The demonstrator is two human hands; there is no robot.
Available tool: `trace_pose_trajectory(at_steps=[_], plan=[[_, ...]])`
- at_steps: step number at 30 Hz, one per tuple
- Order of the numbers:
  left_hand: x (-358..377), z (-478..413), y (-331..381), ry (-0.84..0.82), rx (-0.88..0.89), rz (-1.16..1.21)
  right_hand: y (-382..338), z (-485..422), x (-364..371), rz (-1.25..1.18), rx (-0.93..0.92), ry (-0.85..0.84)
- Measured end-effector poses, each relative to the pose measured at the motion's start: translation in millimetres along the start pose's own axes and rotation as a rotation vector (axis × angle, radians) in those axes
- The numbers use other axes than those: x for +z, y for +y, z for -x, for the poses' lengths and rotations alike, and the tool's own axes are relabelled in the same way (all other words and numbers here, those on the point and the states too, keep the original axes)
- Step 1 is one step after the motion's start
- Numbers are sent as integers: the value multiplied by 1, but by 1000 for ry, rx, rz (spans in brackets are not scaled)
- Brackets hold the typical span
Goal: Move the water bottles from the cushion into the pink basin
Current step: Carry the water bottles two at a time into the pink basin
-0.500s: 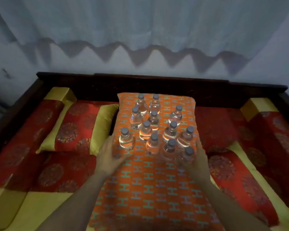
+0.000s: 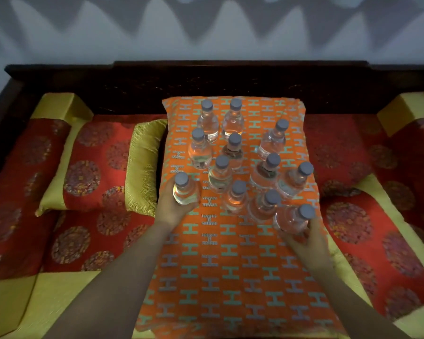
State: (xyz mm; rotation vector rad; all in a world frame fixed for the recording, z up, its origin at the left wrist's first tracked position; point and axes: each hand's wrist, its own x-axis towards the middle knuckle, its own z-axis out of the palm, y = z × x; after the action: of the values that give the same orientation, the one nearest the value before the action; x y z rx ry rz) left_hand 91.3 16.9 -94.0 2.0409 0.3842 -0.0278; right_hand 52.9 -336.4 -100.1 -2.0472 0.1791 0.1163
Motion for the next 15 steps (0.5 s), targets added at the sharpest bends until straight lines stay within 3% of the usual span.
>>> trace_pose_trajectory(at_steps=[6, 15], plan=[[-3, 0, -1, -17, -72, 35, -5, -1, 4, -96, 36, 13], [-25, 27, 28, -194, -59, 141, -33, -9, -3, -179, 2, 83]])
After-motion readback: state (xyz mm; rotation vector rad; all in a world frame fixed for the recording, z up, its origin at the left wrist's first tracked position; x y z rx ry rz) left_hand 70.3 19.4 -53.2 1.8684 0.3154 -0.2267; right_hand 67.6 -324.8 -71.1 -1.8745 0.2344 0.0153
